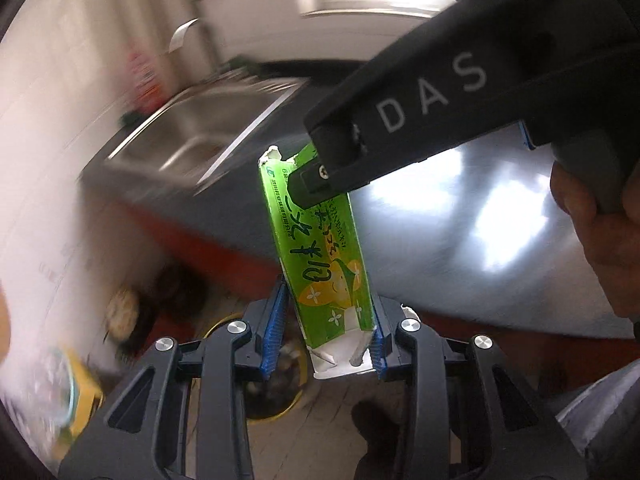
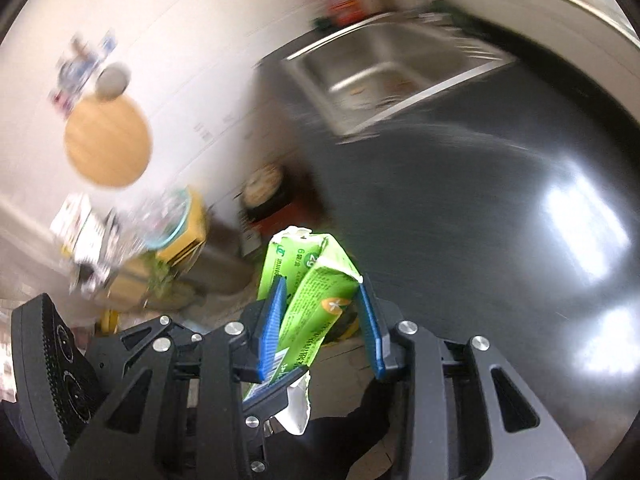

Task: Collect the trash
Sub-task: 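Carry the green carton to the bin and open both tools over it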

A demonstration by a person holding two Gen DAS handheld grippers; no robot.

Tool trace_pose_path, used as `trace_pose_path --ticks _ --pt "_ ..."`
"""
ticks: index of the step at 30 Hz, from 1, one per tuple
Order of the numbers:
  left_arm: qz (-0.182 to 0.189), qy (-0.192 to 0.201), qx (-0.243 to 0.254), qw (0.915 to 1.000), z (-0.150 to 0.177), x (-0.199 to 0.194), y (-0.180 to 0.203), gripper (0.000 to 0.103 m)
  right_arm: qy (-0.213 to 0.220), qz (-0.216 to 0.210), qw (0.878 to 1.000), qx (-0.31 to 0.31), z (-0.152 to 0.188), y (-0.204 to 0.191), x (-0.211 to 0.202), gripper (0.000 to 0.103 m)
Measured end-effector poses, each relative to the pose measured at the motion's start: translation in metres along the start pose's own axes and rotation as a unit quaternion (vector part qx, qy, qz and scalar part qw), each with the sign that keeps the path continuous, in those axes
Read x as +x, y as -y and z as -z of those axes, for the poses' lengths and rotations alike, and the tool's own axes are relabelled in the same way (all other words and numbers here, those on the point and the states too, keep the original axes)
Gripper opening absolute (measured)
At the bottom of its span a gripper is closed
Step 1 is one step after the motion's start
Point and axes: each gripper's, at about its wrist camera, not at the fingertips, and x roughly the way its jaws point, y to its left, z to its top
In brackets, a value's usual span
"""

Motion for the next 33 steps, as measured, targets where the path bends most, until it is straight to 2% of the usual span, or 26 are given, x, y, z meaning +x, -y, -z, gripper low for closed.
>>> trace_pose_path --ticks 5,10,16,23,24,25,27,33 --pt "-0.044 -0.02 -0.058 0.9971 0.043 -0.003 -0.065 0.035 -0.043 -0.036 0.997 -0.057 -0.017 -0.066 0.065 0.036" --pt "-0.064 -0.037 -0.101 0.9921 0.084 -0.002 -0.108 0.035 -0.081 -0.052 0.991 -0.091 -0.029 -0.108 0.118 0.036" --pt "-0.058 -0.055 -0.137 0.9873 0.111 0.022 -0.136 0.035 -0.118 -0.049 0.987 -0.102 -0.032 -0.12 0.171 0.036" --pt "-0.038 -0.065 -0.137 0.9877 0.12 0.06 -0.141 0.037 -0.15 -0.032 0.983 -0.096 -0.029 -0.108 0.207 0.038" --pt "-0.036 -0.065 -0.136 0.9879 0.122 0.064 -0.142 0.038 -0.153 -0.027 0.983 -0.098 -0.029 -0.107 0.211 0.039" --pt "-0.037 -0.063 -0.135 0.9882 0.123 0.067 -0.141 0.041 -0.155 -0.021 0.982 -0.102 -0.029 -0.105 0.215 0.052" --pt "-0.044 -0.065 -0.133 0.9881 0.128 0.075 -0.14 0.072 -0.157 -0.008 0.982 -0.101 -0.029 -0.1 0.223 0.077" --pt "-0.037 -0.084 -0.139 0.986 0.142 0.09 -0.14 0.076 -0.163 -0.001 0.983 -0.085 -0.03 -0.082 0.223 0.077"
